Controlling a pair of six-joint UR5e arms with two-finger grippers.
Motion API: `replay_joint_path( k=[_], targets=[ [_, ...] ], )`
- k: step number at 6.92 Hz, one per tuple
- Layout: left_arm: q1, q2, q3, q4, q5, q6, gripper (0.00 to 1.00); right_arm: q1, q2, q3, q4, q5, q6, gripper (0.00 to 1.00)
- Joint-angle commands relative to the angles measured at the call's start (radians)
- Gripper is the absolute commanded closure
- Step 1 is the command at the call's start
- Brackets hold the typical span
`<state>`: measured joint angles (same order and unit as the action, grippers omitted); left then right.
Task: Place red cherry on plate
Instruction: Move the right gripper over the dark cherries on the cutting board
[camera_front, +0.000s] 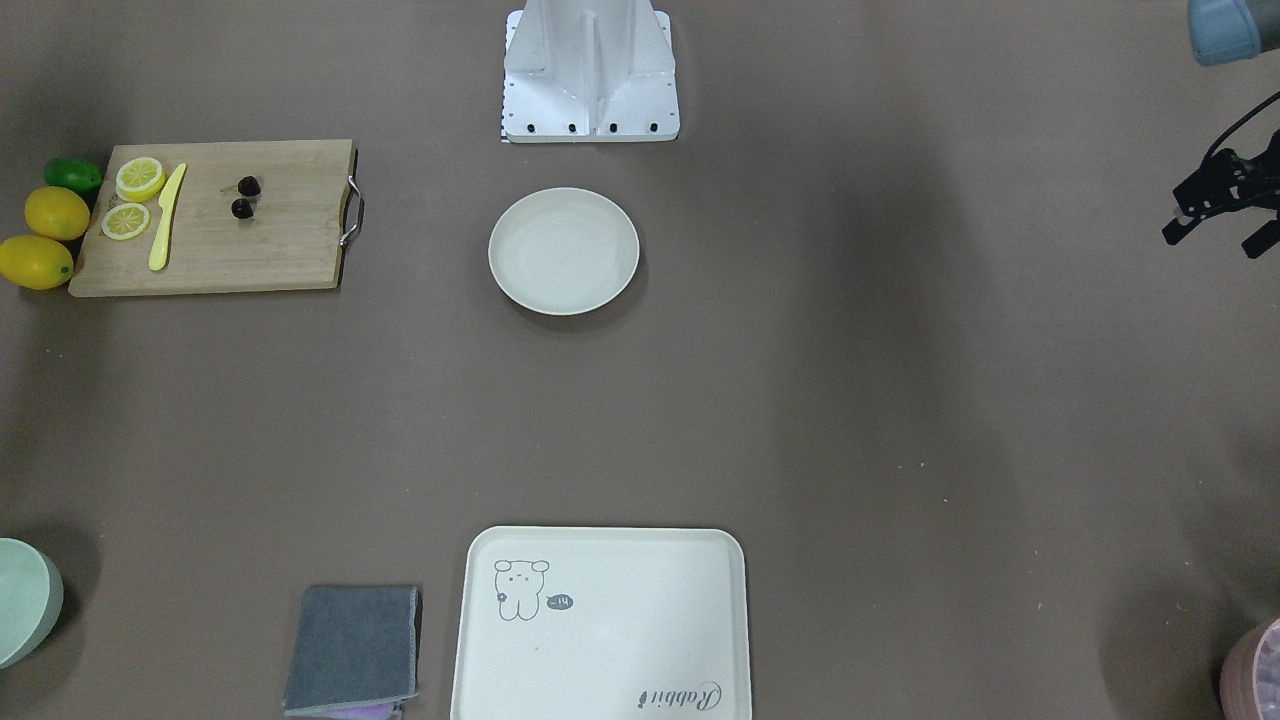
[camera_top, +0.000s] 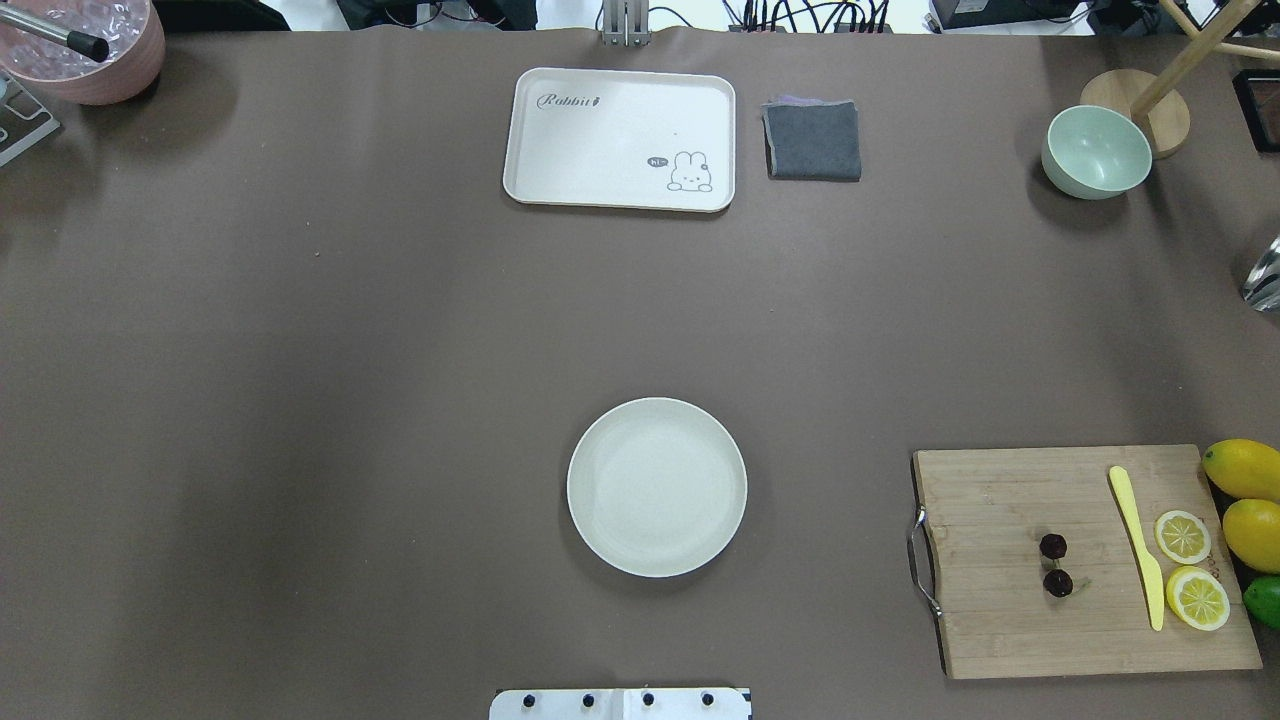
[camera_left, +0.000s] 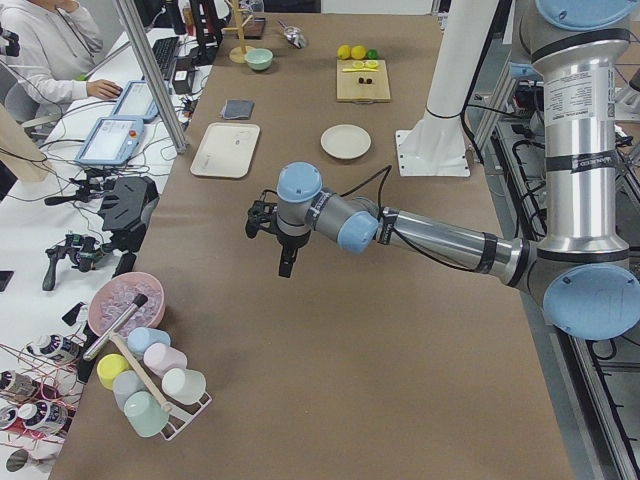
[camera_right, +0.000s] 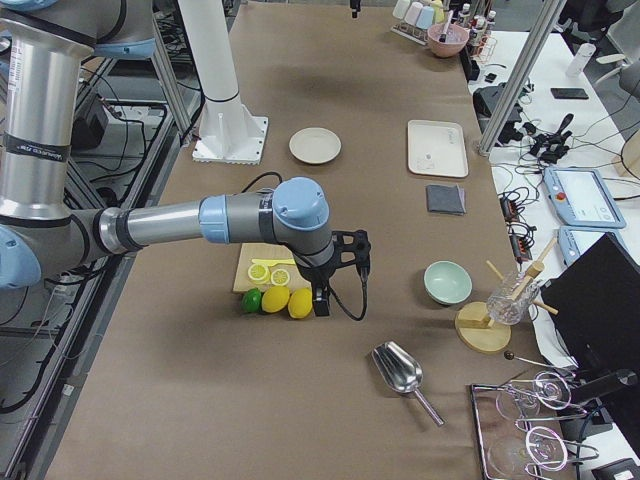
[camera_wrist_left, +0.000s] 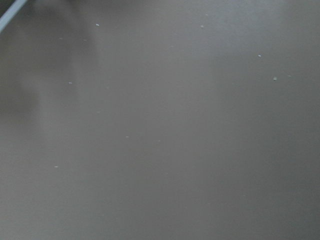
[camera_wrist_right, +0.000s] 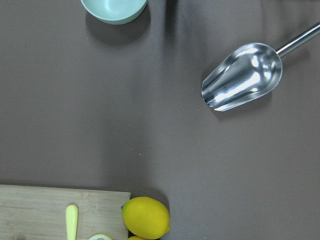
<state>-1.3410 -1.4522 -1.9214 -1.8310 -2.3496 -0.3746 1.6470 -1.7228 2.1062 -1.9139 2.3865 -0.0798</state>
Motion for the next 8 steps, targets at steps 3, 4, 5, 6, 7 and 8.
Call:
replay_joint_path(
  k=[3,4,5,6,7,8],
  targets=[
    [-0.035,0.030,-0.034,0.018,0.019,0.011,0.02,-0.249,0.061,0.199,-0.109,-0.059,0.350,0.00],
    [-0.035,0.045,-0.045,0.016,0.019,0.011,0.02,-0.325,0.046,0.240,-0.105,-0.066,0.411,0.00],
    [-0.035,0.052,-0.051,0.016,0.019,0.011,0.02,-0.390,0.016,0.270,-0.071,-0.084,0.484,0.00],
    [-0.035,0.052,-0.053,0.016,0.019,0.011,0.02,-0.486,-0.035,0.277,0.050,-0.145,0.638,0.00],
    [-0.035,0.053,-0.057,0.016,0.019,0.011,0.02,-0.586,-0.131,0.264,0.263,-0.209,0.795,0.00],
    [-0.035,0.053,-0.056,0.016,0.019,0.011,0.02,-0.663,-0.194,0.255,0.418,-0.233,0.940,0.00]
  ],
)
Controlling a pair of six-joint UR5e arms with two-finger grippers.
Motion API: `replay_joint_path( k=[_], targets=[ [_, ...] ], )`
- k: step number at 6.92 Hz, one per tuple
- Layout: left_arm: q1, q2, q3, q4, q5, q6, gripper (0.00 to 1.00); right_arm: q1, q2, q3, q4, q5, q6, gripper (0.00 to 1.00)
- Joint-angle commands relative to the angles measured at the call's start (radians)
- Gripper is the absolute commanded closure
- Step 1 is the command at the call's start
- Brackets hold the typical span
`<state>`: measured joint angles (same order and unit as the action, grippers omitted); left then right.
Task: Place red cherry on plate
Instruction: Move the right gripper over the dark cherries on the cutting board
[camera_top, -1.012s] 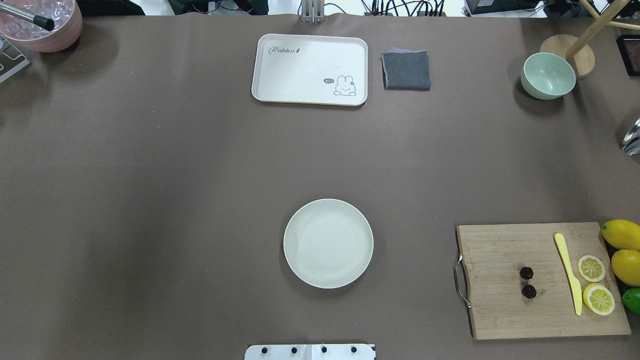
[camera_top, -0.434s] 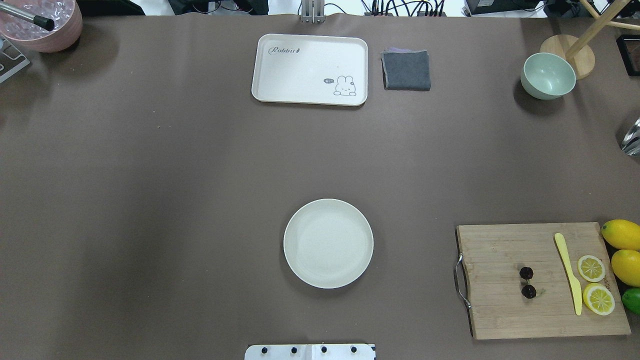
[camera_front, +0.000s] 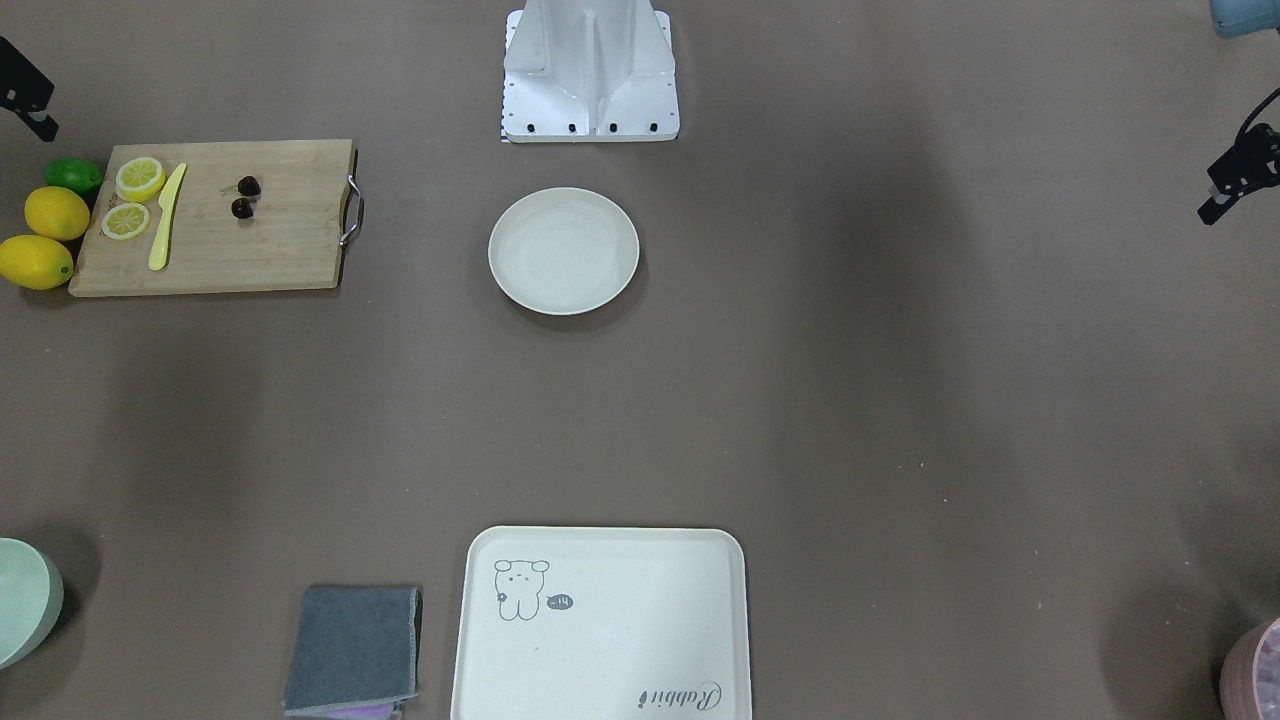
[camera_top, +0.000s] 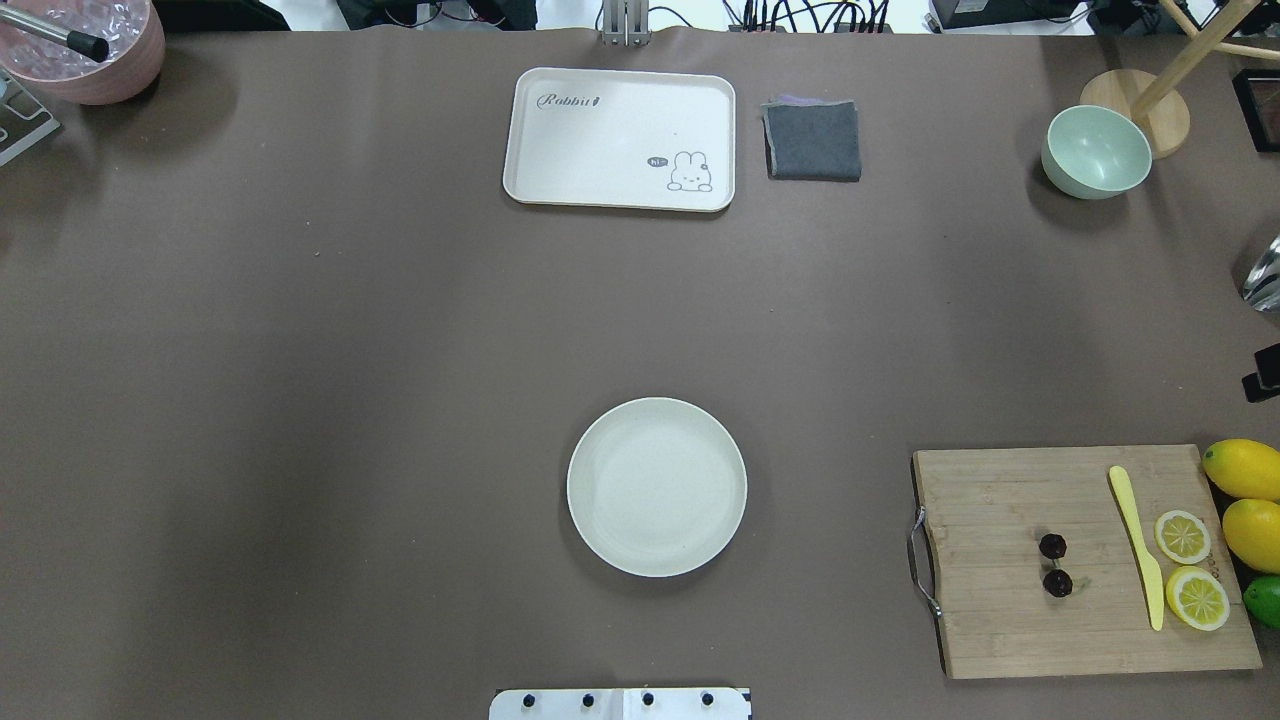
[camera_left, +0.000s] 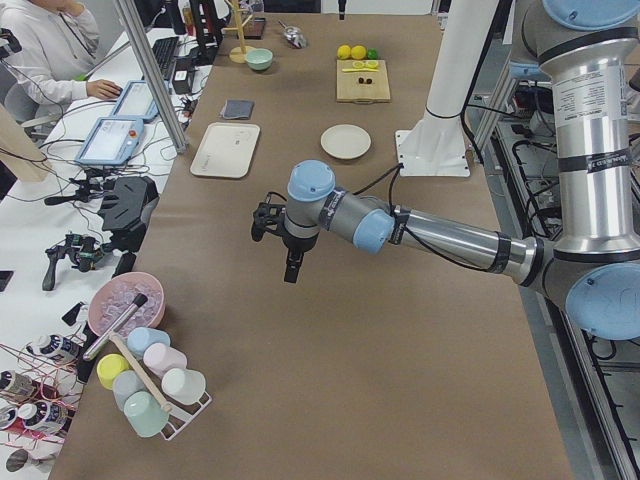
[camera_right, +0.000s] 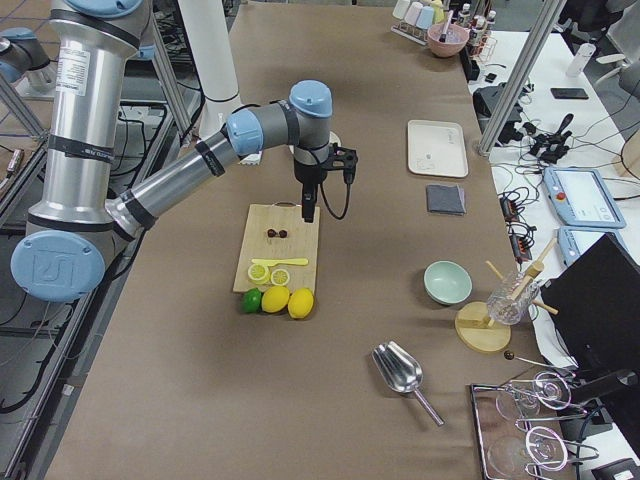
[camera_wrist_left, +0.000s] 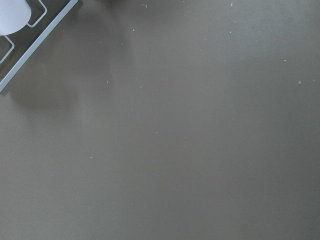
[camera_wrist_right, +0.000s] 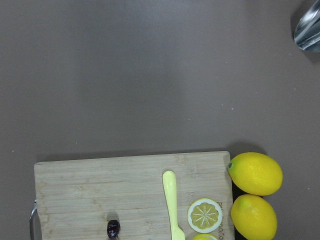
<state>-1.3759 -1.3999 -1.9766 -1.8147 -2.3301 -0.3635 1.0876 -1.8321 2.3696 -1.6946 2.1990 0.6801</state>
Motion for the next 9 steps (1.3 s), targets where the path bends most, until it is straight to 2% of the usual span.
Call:
replay_joint_path(
  k=[1,2,3,4,5,7,9],
  targets=[
    [-0.002,0.001,-0.002,0.000,0.000,0.000,0.02,-0.233,-0.090,-0.009,0.258,-0.138,0.332,0.01],
    [-0.002,-0.001,-0.001,0.000,0.002,0.000,0.02,-0.365,-0.079,-0.019,0.291,-0.247,0.449,0.02],
    [-0.002,-0.001,0.004,0.000,0.002,0.000,0.02,-0.443,-0.073,-0.064,0.379,-0.295,0.522,0.03],
    [-0.002,-0.004,0.005,0.000,0.002,0.000,0.02,-0.495,-0.043,-0.141,0.436,-0.356,0.562,0.04],
    [0.000,-0.005,0.007,0.000,0.036,0.000,0.02,-0.535,-0.003,-0.191,0.443,-0.404,0.594,0.04],
    [0.005,-0.011,0.012,0.000,0.041,0.000,0.02,-0.592,0.004,-0.234,0.507,-0.449,0.648,0.03],
    [0.005,-0.013,0.010,0.000,0.041,0.000,0.02,-0.671,-0.002,-0.234,0.524,-0.496,0.723,0.04]
  ],
)
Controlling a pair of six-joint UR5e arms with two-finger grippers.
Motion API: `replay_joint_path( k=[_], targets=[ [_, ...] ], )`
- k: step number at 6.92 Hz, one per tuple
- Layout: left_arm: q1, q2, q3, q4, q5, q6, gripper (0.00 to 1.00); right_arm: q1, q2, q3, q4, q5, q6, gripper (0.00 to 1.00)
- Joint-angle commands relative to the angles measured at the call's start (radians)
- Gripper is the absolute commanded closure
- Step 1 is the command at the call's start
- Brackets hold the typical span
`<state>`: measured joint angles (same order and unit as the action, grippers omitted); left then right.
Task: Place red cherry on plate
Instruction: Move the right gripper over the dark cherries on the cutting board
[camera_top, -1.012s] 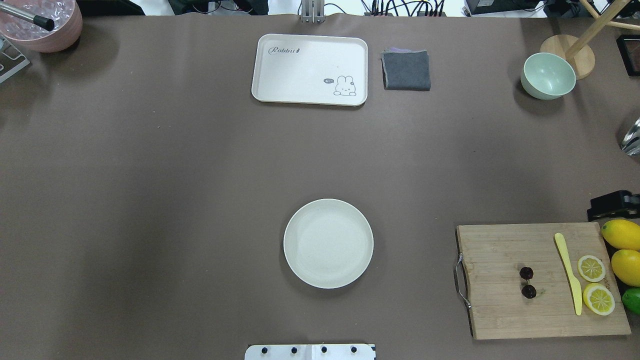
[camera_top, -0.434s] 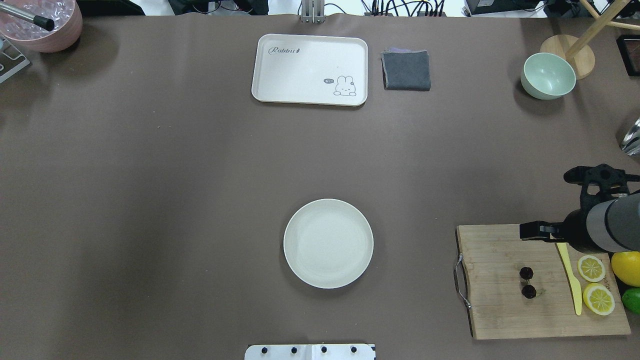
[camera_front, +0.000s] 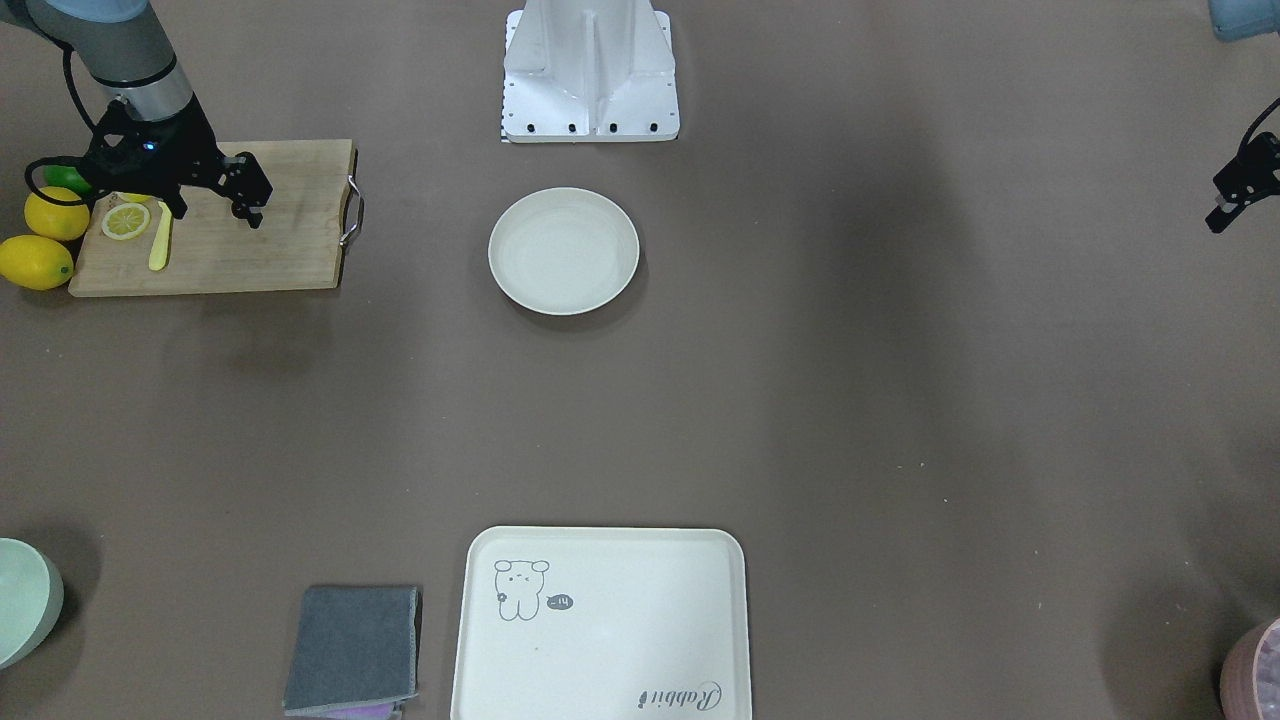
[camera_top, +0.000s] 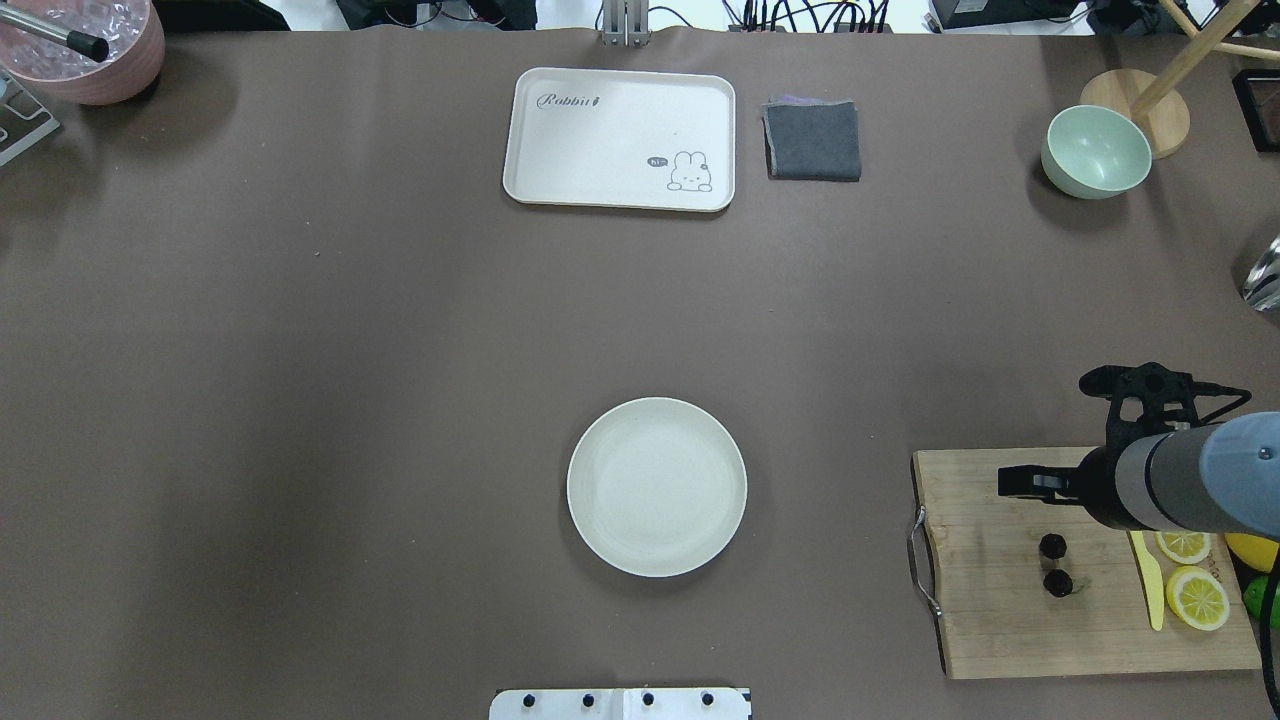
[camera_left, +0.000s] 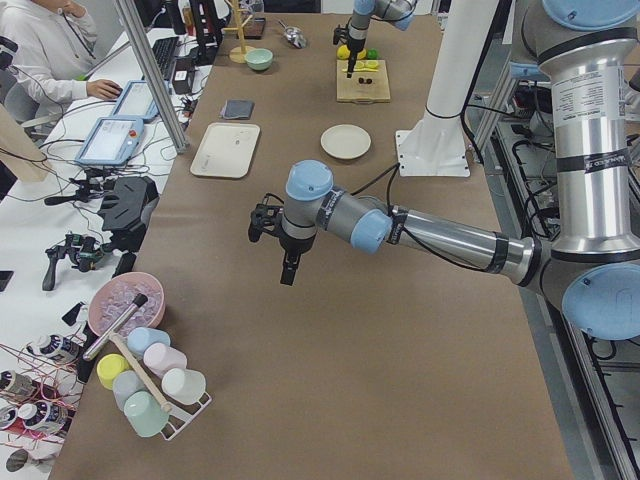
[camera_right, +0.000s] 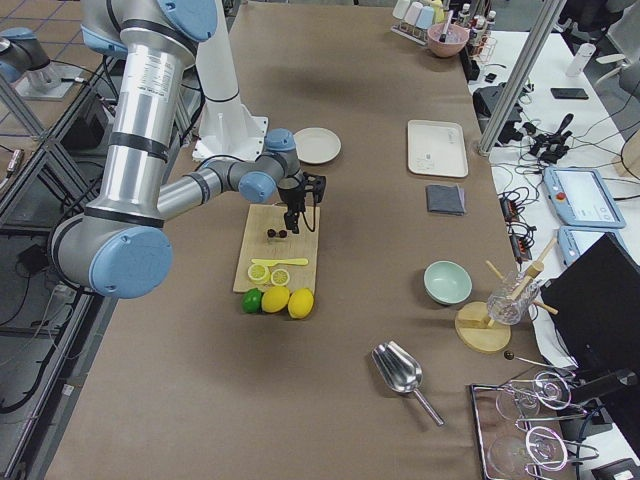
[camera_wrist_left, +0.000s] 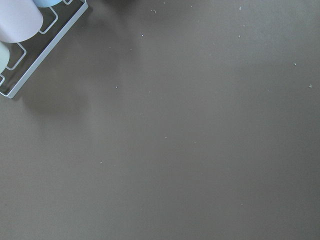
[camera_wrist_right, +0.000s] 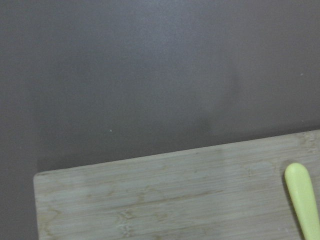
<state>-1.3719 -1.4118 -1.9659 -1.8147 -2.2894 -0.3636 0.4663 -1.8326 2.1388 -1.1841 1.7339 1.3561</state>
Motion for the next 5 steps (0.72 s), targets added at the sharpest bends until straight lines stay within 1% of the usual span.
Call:
replay_joint_path(
  k=[1,2,3,5],
  targets=[
    [0.001,-0.002,0.002,0.000,0.001,0.000,0.02,-0.075,-0.010,-0.002,0.047,-0.034,0.067,0.04],
    [-0.001,-0.003,0.002,0.000,0.001,0.000,0.02,-0.104,-0.076,-0.002,0.142,-0.048,0.069,0.04],
    [-0.001,-0.001,-0.001,-0.002,0.001,0.000,0.02,-0.136,-0.100,-0.005,0.168,-0.080,0.092,0.06],
    [-0.004,-0.004,-0.001,-0.002,0.002,0.000,0.02,-0.167,-0.105,-0.011,0.169,-0.109,0.109,0.06]
  ],
)
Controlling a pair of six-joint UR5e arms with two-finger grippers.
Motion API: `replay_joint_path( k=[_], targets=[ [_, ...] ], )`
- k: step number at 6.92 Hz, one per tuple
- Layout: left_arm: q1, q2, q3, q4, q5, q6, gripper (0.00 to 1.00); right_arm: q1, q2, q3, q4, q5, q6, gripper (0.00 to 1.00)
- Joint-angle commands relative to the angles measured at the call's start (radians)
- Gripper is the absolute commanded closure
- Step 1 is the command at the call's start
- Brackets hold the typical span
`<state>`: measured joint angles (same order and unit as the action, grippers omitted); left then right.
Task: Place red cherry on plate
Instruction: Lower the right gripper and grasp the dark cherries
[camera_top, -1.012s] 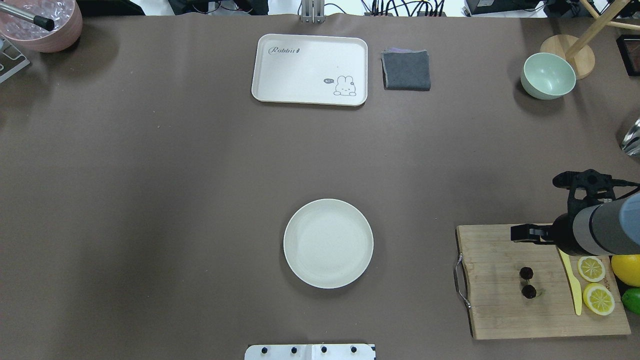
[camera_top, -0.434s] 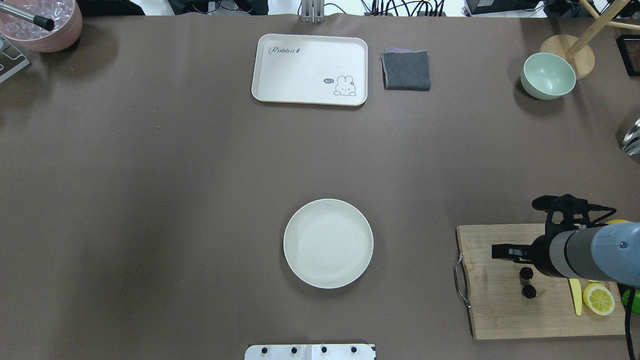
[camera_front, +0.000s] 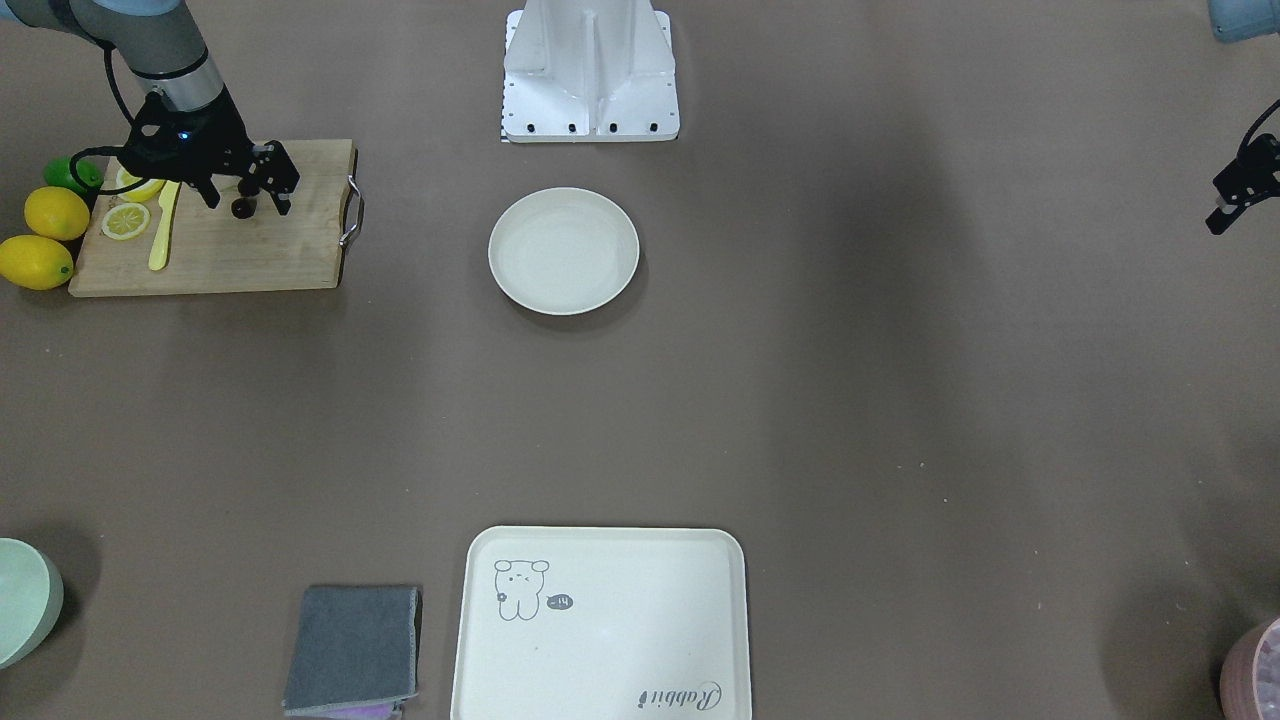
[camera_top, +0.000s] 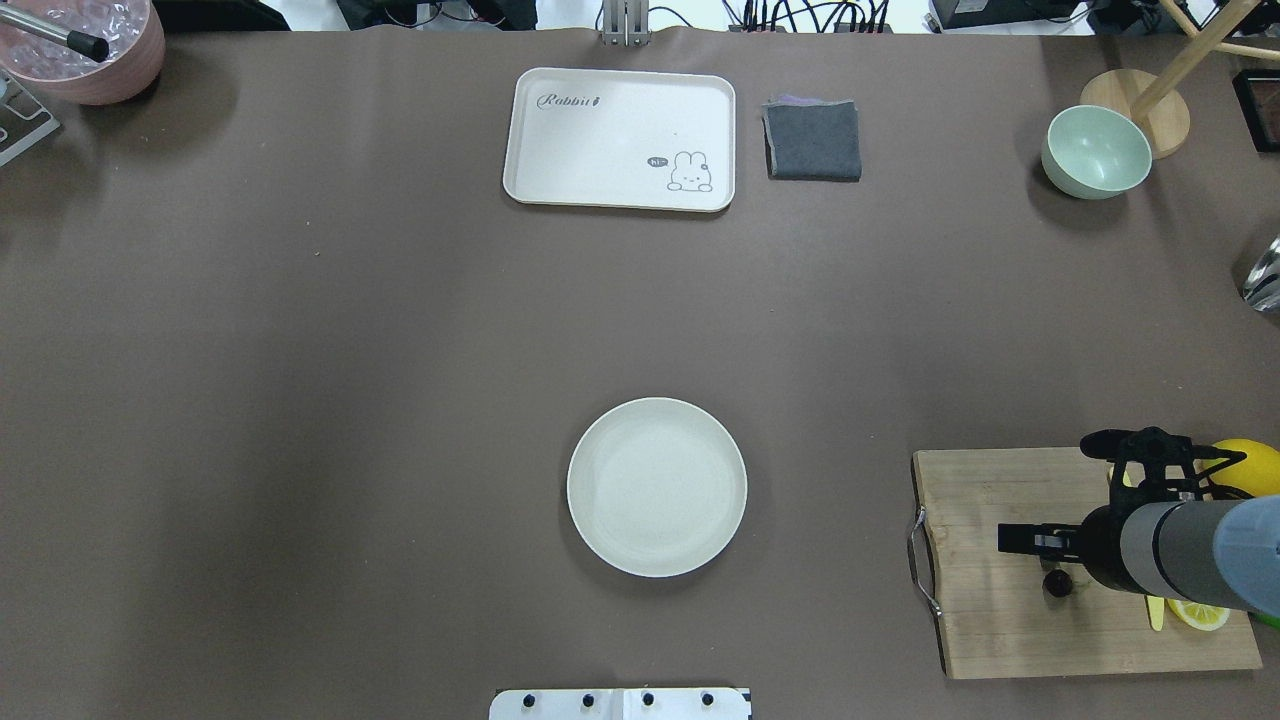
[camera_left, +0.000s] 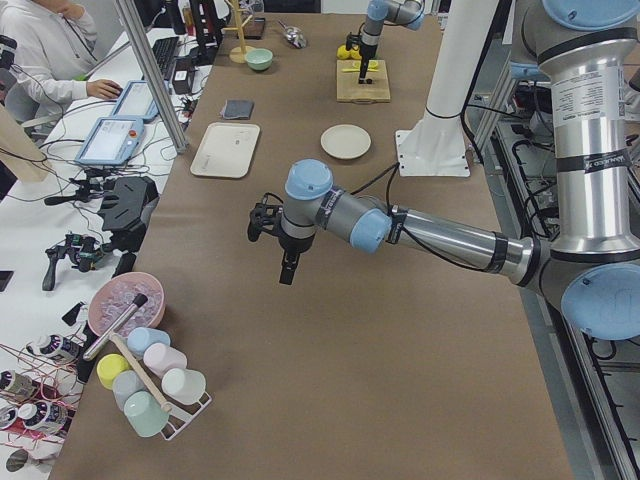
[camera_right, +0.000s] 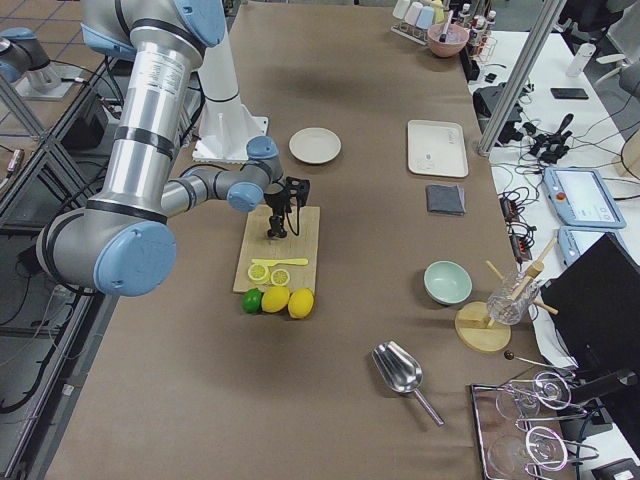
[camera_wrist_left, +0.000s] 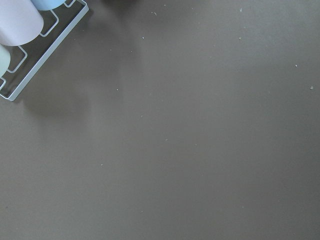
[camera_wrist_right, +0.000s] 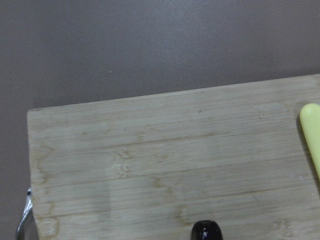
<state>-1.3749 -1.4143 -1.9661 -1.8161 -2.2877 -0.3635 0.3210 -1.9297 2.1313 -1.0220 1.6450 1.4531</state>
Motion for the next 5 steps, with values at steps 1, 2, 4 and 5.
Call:
replay_joint_path(
  k=[1,2,4,5],
  targets=[
    [0.002,-0.002,0.001,0.000,0.001,0.000,0.02,-0.035,-0.011,-0.010,0.008,-0.034,0.030,0.06],
    [0.004,-0.003,0.001,0.000,0.001,0.000,0.02,-0.043,-0.011,-0.010,0.008,-0.042,0.033,0.06],
    [0.004,-0.003,0.000,0.000,0.001,0.000,0.02,-0.049,-0.012,-0.011,0.010,-0.045,0.041,0.24],
    [0.005,-0.003,0.000,0.000,0.001,0.000,0.02,-0.052,-0.012,-0.011,0.010,-0.045,0.050,0.39]
  ],
)
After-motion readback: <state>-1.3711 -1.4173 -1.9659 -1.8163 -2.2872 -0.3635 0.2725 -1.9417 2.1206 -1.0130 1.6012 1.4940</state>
